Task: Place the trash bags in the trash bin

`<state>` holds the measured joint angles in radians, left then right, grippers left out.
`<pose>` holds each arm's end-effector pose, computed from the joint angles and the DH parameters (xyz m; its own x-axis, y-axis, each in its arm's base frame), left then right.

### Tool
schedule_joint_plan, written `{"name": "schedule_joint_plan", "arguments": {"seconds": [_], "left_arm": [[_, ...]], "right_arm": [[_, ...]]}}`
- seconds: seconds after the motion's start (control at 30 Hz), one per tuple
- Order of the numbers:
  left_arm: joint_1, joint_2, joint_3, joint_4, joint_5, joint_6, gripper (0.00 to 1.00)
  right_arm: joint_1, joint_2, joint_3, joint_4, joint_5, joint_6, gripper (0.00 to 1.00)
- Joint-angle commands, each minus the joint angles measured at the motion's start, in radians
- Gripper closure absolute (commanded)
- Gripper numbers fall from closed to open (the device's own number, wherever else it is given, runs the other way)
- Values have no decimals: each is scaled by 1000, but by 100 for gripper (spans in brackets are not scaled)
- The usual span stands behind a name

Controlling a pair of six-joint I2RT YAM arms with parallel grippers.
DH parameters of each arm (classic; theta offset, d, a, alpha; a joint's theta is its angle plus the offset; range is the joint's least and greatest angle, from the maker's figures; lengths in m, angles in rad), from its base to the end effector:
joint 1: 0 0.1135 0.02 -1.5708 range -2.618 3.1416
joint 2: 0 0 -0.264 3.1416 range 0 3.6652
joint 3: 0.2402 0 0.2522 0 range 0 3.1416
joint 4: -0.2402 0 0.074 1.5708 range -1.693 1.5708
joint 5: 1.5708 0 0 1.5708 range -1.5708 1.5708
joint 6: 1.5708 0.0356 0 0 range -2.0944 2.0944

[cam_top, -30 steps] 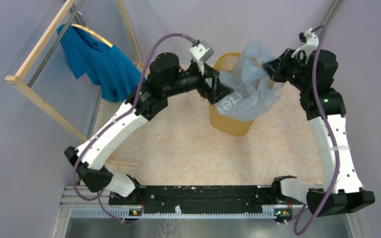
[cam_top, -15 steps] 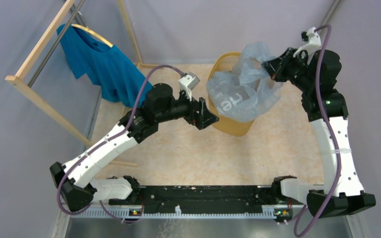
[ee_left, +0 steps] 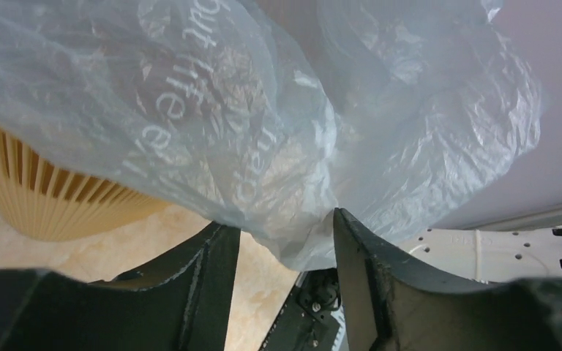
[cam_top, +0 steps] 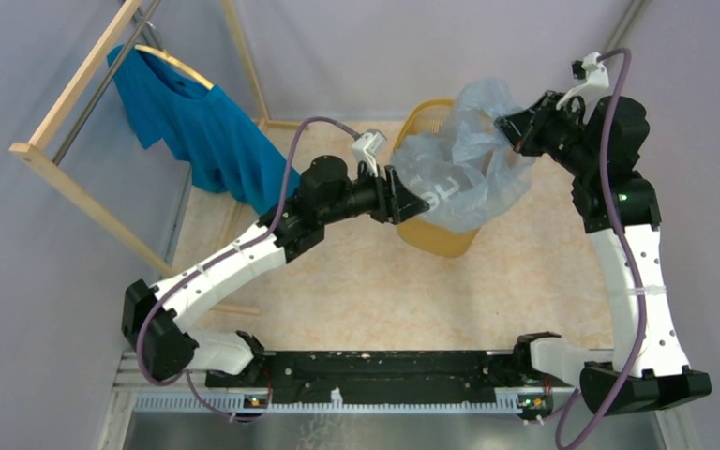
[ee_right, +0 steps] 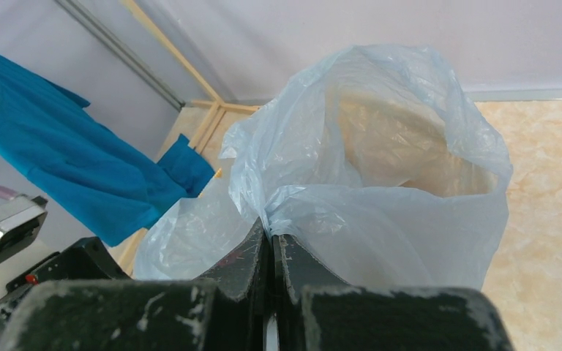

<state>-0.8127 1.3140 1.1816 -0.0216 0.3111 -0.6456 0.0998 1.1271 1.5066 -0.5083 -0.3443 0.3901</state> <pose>0.2054 -0.2328 0.3794 -0.6253 -0.1727 -0.7610 0.6548 0.4144 -0.6321 0.2163 0.0337 0.4846 -0.2805 0.3317 -0.9007 -0.3462 0.8403 0.4172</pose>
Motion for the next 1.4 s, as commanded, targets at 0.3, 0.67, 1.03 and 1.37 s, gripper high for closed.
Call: {"name": "schedule_joint_plan", "arguments": {"seconds": [0.3,0.67,1.03,1.37], "left_arm": [[0,183,313,42,-67,196,63],[3,492,563,-116,-105,306,60],[10,491,596,-227,-103,333,47],[11,328,634,-331,-185,433,5]], "right_arm": [[-8,-26,-5,59,-36,24,100],[-8,-17,-27,71,-40,30,100],[-8,6,-87,101,-54,30,100],[-8,21,-98,123,-79,40,100]]}}
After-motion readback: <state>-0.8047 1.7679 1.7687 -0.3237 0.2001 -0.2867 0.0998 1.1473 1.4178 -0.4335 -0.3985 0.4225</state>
